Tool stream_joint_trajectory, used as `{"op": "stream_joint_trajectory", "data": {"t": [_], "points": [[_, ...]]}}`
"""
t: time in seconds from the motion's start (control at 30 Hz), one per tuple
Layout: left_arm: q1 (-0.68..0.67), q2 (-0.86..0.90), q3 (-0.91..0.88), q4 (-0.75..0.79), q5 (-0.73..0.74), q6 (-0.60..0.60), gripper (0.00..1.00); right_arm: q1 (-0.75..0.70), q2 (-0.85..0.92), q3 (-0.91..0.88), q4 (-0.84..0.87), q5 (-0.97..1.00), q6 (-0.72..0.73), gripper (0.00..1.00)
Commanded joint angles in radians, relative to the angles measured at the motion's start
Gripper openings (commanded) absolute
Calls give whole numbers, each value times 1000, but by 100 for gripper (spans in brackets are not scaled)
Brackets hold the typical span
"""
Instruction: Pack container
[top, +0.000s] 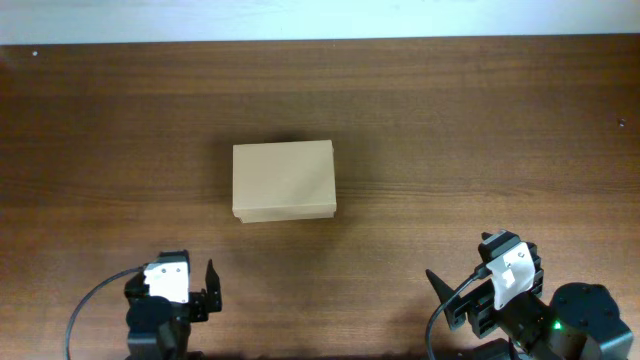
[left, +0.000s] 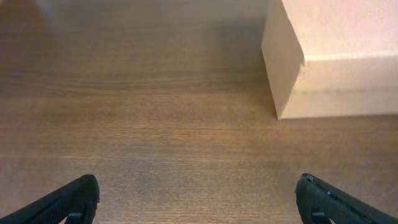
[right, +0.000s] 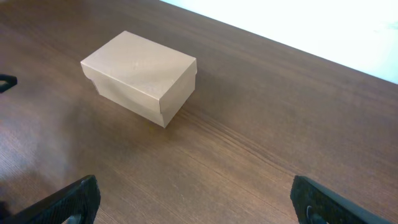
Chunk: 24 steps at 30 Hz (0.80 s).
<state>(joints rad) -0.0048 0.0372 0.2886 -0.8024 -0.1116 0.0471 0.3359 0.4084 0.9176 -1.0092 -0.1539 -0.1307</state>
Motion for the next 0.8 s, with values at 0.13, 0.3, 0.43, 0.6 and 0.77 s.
{"op": "stream_joint_trajectory", "data": {"t": [0.13,0.3,0.43,0.6,0.77], "points": [[9,-32,-95,3,9,79,100,-4,-8,-2,3,9,8,99],[18,-32,-95,3,-64,79,100,-4,-8,-2,3,9,8,99],[28,-32,-95,3,-98,78,100,-4,-8,-2,3,9,8,99],[28,-32,-95,2,-88,71,100,-4,-8,-2,3,9,8,99],[27,-32,-95,2,-88,71,99,-4,-8,-2,3,9,8,99]]}}
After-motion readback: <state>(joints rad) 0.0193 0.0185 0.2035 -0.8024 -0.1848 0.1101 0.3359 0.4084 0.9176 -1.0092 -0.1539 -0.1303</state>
